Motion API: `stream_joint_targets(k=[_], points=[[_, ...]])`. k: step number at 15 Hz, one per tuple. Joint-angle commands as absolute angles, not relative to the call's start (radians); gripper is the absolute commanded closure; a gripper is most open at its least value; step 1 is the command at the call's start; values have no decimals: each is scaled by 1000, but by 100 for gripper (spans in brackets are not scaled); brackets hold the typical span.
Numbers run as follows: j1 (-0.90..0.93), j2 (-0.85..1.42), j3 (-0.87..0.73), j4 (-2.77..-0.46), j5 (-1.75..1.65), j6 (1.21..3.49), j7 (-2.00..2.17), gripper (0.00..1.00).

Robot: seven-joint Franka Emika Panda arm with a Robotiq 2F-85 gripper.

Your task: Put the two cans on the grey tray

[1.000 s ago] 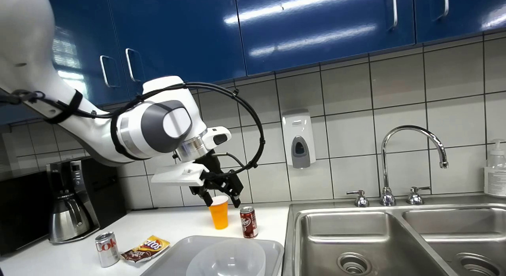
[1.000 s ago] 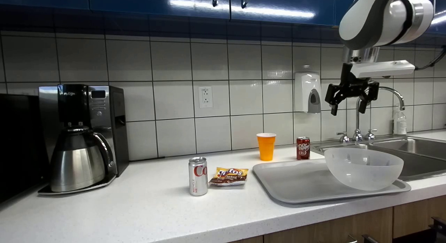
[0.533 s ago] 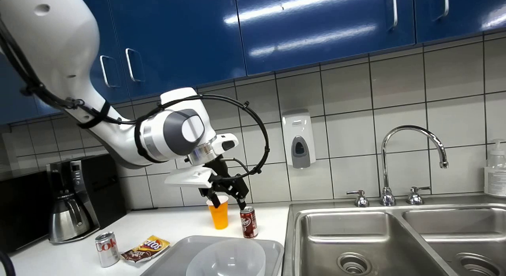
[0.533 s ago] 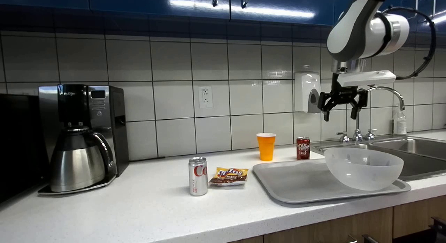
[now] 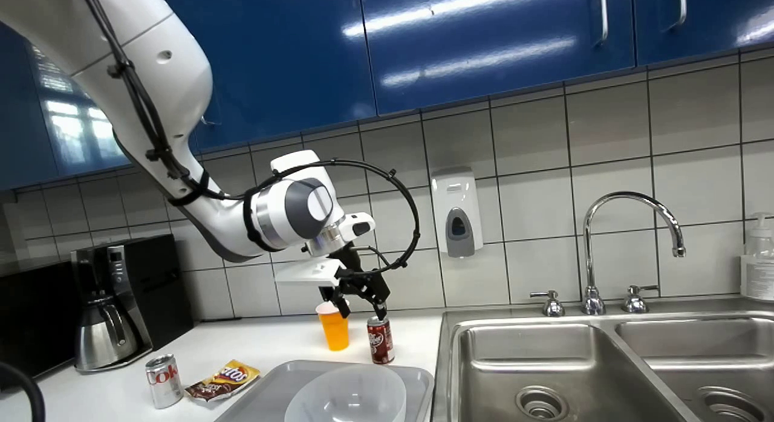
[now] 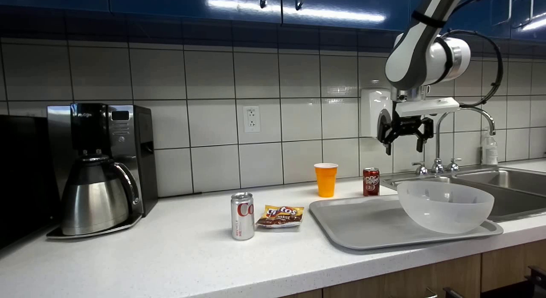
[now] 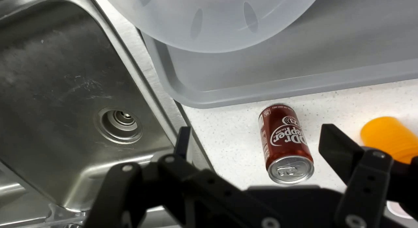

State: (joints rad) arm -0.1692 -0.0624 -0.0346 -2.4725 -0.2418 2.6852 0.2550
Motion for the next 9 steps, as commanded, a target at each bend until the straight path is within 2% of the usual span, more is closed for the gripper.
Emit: stream_joint_targets(k=[1,9], points=[[-143,37,-42,-2365,-295,2650,334,0],[-55,202,-101,-2214,-314,2621,389,0]])
